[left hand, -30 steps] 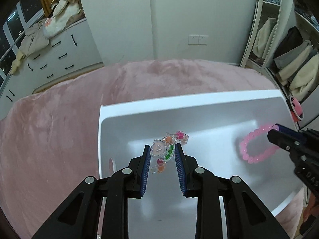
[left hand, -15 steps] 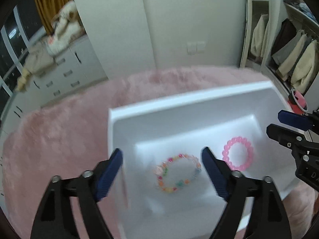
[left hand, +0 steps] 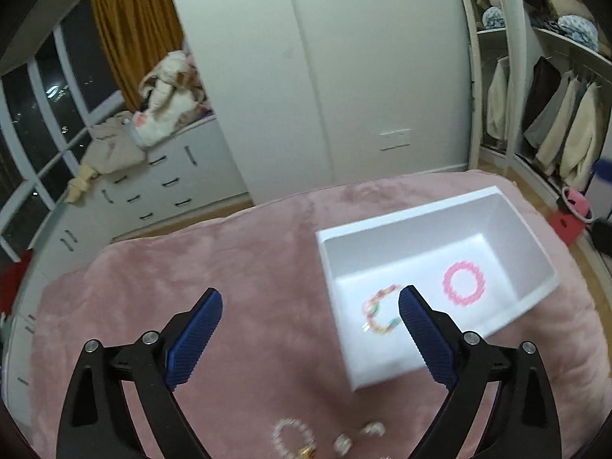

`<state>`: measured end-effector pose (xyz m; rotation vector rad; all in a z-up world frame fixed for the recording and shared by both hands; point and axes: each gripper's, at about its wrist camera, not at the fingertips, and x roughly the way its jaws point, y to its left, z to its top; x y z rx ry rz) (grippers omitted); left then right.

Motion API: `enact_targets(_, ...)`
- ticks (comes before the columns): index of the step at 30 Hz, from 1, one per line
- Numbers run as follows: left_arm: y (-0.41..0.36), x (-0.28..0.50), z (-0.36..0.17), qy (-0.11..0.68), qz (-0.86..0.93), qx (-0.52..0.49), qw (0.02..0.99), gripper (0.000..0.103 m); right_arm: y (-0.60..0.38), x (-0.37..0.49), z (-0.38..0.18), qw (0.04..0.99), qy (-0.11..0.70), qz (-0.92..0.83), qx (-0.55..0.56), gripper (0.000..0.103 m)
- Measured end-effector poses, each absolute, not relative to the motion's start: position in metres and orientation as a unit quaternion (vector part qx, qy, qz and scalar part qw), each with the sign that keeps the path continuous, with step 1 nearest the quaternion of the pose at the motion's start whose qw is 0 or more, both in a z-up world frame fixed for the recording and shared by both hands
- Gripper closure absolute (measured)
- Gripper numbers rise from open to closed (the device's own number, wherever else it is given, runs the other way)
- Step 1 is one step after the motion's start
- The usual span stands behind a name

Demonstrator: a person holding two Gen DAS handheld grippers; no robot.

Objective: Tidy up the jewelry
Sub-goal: 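Move the left tool to the white bead bracelet while the right tool approaches the gold earring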

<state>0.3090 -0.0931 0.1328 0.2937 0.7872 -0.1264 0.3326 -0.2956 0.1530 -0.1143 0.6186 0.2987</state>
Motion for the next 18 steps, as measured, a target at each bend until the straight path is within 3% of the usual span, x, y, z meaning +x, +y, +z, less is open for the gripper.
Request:
enact_targets(8,-0.041,0.258,0.126,0.379,-0.052,0.104,0.918,0.008,-0.263,0.260,0.158,0.950,0.248,0.175,-0.076,0.007)
enact_targets(18,-0.007,0.208,0.072,0.379,-0.040,0.092,0.920,0.005,-0.250,0.223,0.087,0.935,0.295,0.194,-0.039,0.010)
